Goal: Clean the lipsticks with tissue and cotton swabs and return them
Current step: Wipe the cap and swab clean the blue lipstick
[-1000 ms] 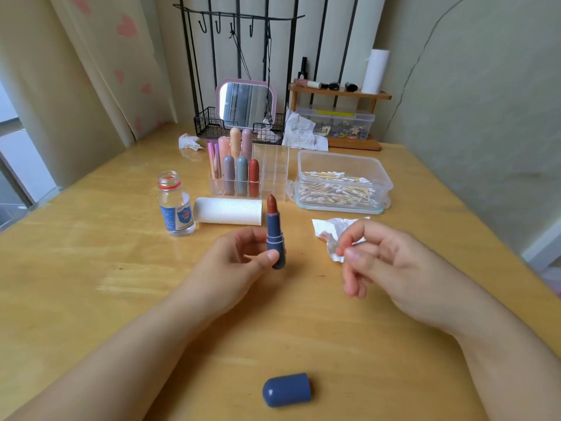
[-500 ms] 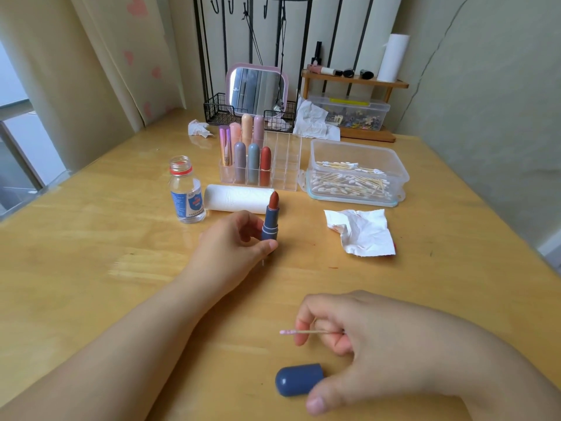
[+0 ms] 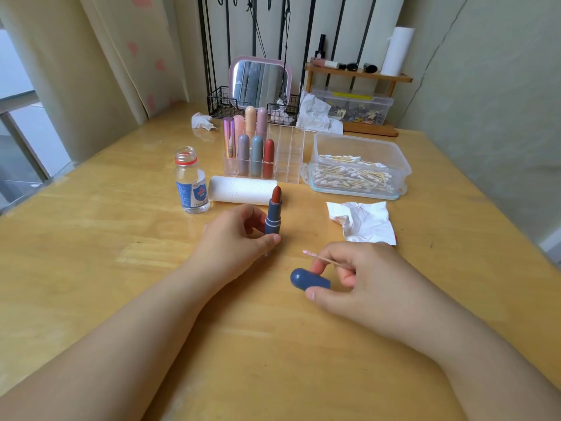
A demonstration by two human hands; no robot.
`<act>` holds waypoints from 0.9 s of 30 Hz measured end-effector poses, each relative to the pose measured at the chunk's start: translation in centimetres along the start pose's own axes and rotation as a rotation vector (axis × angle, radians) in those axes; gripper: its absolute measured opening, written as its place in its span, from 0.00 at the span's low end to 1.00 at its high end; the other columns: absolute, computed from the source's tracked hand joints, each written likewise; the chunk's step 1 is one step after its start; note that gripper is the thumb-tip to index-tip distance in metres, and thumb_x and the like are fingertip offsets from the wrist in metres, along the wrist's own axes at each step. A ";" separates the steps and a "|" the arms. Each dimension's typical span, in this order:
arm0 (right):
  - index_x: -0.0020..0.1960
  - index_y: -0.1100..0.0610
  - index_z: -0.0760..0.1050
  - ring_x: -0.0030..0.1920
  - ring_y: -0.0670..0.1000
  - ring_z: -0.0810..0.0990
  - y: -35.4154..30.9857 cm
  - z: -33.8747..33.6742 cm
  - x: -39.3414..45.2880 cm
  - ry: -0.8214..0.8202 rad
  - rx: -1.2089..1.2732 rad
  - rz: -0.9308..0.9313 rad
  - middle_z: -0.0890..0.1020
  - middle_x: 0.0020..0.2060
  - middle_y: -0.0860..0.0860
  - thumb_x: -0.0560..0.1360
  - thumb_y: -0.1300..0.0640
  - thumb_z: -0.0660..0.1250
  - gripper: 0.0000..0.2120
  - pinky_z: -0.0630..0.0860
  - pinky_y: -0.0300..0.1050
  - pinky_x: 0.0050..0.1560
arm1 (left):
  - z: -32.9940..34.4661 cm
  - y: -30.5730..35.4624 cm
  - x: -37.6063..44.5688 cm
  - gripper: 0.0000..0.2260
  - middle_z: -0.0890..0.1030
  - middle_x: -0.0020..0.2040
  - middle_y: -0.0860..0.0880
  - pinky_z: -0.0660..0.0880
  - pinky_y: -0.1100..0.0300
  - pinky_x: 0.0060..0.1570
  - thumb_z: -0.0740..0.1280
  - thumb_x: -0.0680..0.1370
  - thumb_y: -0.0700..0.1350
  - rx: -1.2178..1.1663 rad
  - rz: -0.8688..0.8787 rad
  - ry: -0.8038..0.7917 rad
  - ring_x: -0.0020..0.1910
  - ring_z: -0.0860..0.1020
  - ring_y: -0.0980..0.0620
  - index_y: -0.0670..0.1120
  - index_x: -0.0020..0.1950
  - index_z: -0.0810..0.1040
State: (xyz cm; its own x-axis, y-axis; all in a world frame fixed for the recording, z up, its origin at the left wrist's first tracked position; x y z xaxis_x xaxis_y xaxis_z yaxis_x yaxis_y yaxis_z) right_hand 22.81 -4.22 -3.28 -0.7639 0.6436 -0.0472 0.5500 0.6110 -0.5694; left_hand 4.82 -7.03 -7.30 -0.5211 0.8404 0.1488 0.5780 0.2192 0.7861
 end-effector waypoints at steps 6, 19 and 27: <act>0.42 0.47 0.75 0.25 0.44 0.64 0.6 0.0 0.2 0.043 0.015 0.012 0.68 0.23 0.41 0.69 0.47 0.71 0.07 0.61 0.37 0.29 | 0.0 0.2 0.0 0.05 0.77 0.35 0.60 0.69 0.49 0.60 0.69 0.76 0.46 0.041 0.049 -0.011 0.38 0.73 0.65 0.55 0.48 0.77; 0.42 0.46 0.75 0.25 0.44 0.64 0.8 0.0 0.3 0.046 0.047 -0.005 0.68 0.22 0.42 0.69 0.47 0.71 0.06 0.61 0.36 0.28 | 0.0 -0.1 0.1 0.06 0.77 0.37 0.59 0.70 0.48 0.60 0.72 0.73 0.47 0.046 0.045 -0.021 0.39 0.73 0.62 0.56 0.44 0.75; 0.42 0.46 0.75 0.26 0.44 0.64 0.9 -0.1 0.3 0.051 0.043 -0.020 0.68 0.22 0.42 0.69 0.48 0.71 0.06 0.62 0.36 0.29 | 0.2 -0.3 0.1 0.09 0.77 0.39 0.60 0.69 0.46 0.60 0.73 0.72 0.45 0.043 0.046 -0.023 0.40 0.74 0.62 0.55 0.47 0.76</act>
State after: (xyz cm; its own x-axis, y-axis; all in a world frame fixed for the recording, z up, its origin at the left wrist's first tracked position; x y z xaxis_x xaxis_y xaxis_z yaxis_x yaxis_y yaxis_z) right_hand 23.07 -3.42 -3.74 -0.7555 0.6551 0.0060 0.5190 0.6041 -0.6047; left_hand 4.70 -6.91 -7.62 -0.4794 0.8610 0.1699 0.6277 0.2011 0.7520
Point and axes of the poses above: each hand's wrist, its own x-axis towards the middle knuckle, its own z-axis out of the palm, y = z × x, the point moved 6 cm from there along x, towards the middle knuckle
